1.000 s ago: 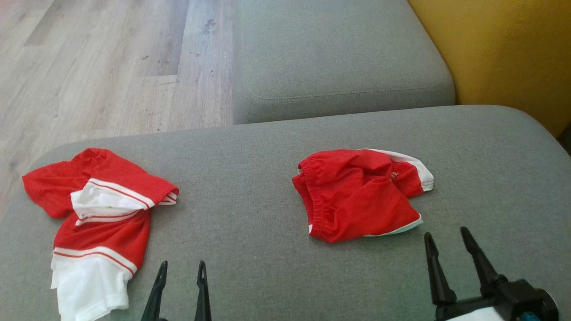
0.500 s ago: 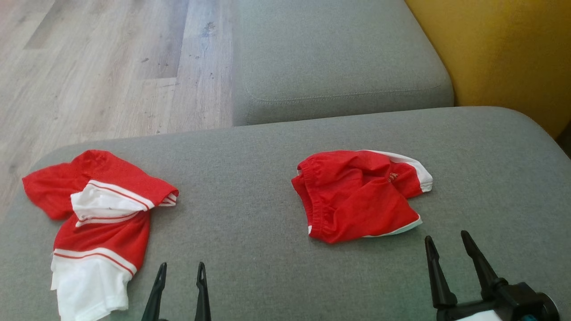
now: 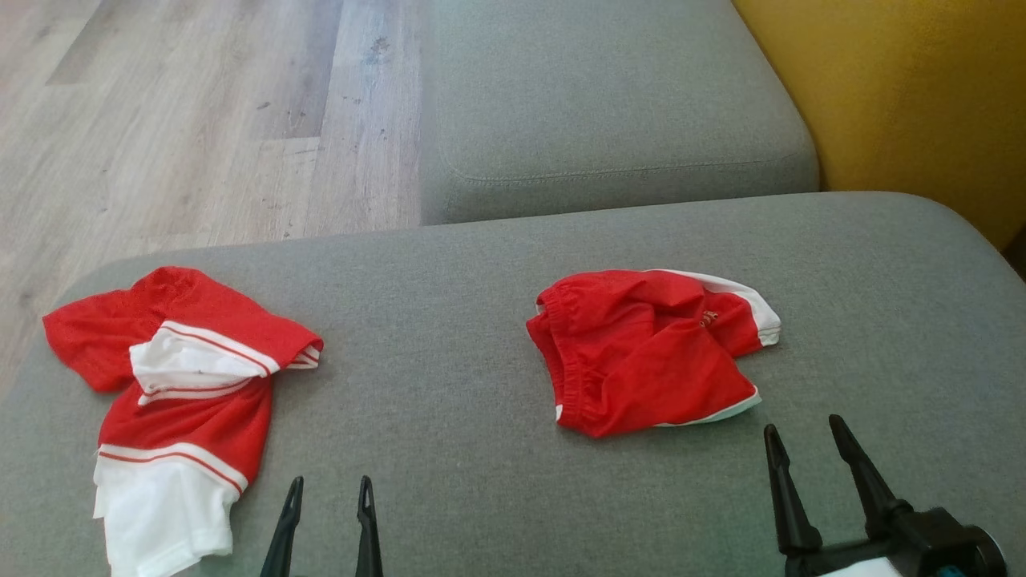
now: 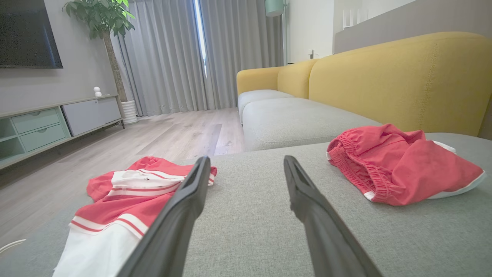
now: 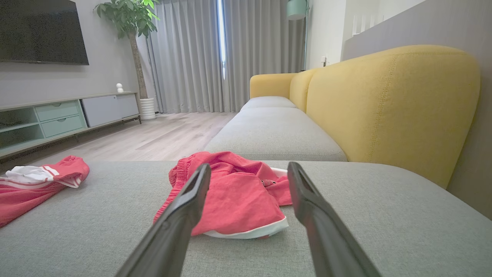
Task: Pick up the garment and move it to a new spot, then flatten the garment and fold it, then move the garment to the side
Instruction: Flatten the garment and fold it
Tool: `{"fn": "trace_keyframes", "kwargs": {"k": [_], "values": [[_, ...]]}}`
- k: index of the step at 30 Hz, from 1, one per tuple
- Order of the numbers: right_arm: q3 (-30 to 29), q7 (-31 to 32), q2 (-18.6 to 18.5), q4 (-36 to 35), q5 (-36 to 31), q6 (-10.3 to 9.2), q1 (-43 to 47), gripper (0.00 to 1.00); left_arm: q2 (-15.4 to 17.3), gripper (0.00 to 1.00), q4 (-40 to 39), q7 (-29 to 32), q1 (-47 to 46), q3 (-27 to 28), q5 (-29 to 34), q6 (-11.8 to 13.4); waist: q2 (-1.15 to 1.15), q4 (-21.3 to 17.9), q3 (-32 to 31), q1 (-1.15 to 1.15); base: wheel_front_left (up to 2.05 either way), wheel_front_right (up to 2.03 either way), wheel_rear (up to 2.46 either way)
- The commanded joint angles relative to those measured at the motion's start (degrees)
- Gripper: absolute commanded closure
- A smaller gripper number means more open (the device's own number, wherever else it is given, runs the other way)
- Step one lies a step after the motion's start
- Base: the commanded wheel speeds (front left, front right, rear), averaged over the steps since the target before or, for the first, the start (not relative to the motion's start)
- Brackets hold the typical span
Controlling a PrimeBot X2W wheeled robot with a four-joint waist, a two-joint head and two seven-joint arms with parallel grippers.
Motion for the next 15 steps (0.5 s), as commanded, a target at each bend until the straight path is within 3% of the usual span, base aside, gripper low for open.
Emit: {"fn": "trace_keyframes", "kwargs": {"k": [1,7,15], "values": [[1.1,-0.5,-0.4,-1.8,-0.3,0.37,-2.3,0.00,-0.6,0.00,-1.6,-0.4,-2.7,1.3,0.2,0.5,0.00,0.0,0.0,0.00,0.00,0.00,0.00],[1.3,-0.5,-0.4,-1.2,-0.4,0.37,-2.3,0.00,-0.6,0.00,-1.5,-0.4,-2.9,0.7,-0.3,1.0,0.00,-0.2,0.5,0.00,0.00,0.00,0.00],[2.4,-0.5,-0.4,0.3,-0.4,0.37,-3.5,0.00,-0.6,0.00,2.6,-0.4,-5.8,-2.6,0.2,-3.4,0.00,-2.1,3.4,0.00,0.00,0.00,0.00]]}}
